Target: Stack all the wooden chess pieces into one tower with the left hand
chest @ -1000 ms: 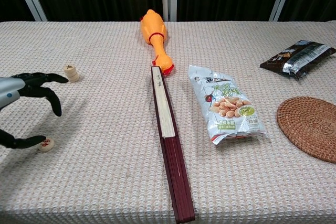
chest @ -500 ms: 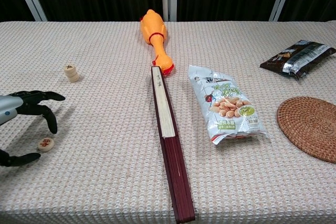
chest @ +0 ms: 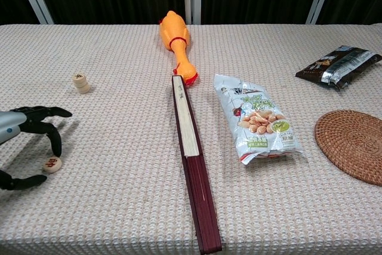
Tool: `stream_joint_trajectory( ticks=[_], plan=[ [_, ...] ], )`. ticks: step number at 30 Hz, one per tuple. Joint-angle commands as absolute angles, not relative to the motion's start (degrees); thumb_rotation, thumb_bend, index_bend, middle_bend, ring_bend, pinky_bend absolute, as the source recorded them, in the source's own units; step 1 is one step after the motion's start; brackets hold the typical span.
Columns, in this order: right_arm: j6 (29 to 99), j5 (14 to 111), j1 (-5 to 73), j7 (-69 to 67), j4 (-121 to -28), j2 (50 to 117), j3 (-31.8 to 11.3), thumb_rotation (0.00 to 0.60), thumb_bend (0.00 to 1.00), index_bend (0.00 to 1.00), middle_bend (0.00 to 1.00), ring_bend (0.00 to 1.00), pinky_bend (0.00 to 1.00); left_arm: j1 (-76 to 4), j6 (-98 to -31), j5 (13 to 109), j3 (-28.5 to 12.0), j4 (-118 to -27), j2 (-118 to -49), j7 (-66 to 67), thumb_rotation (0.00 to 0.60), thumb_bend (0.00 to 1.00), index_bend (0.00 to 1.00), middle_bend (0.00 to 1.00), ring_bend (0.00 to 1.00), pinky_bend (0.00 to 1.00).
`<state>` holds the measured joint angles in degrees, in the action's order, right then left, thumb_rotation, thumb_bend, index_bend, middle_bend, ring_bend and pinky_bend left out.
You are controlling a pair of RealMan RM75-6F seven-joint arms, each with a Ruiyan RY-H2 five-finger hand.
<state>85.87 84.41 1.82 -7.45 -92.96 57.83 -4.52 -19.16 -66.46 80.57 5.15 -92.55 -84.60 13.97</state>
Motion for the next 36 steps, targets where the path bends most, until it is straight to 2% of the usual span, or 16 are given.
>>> stream_joint_trajectory(
  ticks=[1, 29, 36],
  plan=[
    [85.92, 84.42, 1.8, -7.4, -92.98, 57.83, -4.52, 0.6, 0.25, 0.0, 0.0, 0.0, 0.0, -19.06, -66.44, 80.46, 4.92, -92.69, -84.59, 13.77, 0.6, 0.28, 0.45, 0.05, 0.0, 0.0],
    [85.88, 84.68, 1.84, -6.95, -93.05, 57.9, -4.37, 0.6, 0.25, 0.0, 0.0, 0.0, 0.0, -17.68, -67.29, 81.95, 4.07, -92.68, -84.14, 9.03, 0.6, 0.34, 0.48, 0.06, 0.0, 0.0],
    [85.77, 84.51, 1.87, -6.8, -93.01, 57.98, -4.41, 0.6, 0.25, 0.0, 0.0, 0.0, 0.0, -17.59, -68.53, 82.22, 2.4, -93.79, -82.64, 5.3, 0.6, 0.34, 0.48, 0.06, 0.0, 0.0]
  ],
)
